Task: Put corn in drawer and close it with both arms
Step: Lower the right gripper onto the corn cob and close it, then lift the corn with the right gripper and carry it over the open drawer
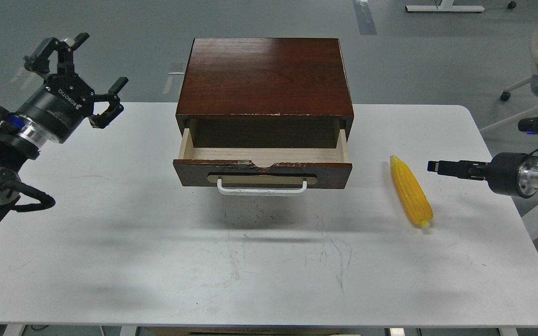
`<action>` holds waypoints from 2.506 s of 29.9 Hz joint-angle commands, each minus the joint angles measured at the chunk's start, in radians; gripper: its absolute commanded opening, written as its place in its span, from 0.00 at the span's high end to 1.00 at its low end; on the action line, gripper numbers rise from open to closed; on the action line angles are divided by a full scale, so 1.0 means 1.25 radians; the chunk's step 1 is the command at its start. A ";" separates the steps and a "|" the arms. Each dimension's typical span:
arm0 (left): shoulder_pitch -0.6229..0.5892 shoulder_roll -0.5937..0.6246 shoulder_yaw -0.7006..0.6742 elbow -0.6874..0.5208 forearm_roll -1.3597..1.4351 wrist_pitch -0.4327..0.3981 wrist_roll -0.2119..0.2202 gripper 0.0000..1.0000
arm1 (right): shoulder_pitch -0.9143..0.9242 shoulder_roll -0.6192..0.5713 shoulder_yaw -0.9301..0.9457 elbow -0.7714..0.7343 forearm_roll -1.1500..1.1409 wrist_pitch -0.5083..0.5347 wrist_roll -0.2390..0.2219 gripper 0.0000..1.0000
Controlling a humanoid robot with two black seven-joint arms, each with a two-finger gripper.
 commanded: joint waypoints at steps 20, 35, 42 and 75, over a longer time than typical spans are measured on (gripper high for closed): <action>0.000 0.004 0.000 0.000 -0.001 0.000 0.000 0.00 | 0.035 0.171 -0.116 -0.140 0.000 -0.024 -0.001 0.00; 0.001 0.004 0.000 0.000 -0.001 0.000 0.000 0.00 | 0.023 0.190 -0.141 -0.147 0.001 -0.022 -0.001 0.36; 0.001 0.004 0.000 0.000 -0.001 0.000 0.000 0.00 | 0.028 0.178 -0.141 -0.139 0.002 -0.019 -0.001 0.82; -0.002 0.079 -0.006 -0.054 0.000 0.000 0.001 0.00 | 0.680 0.328 -0.396 0.136 -0.151 -0.015 0.095 0.85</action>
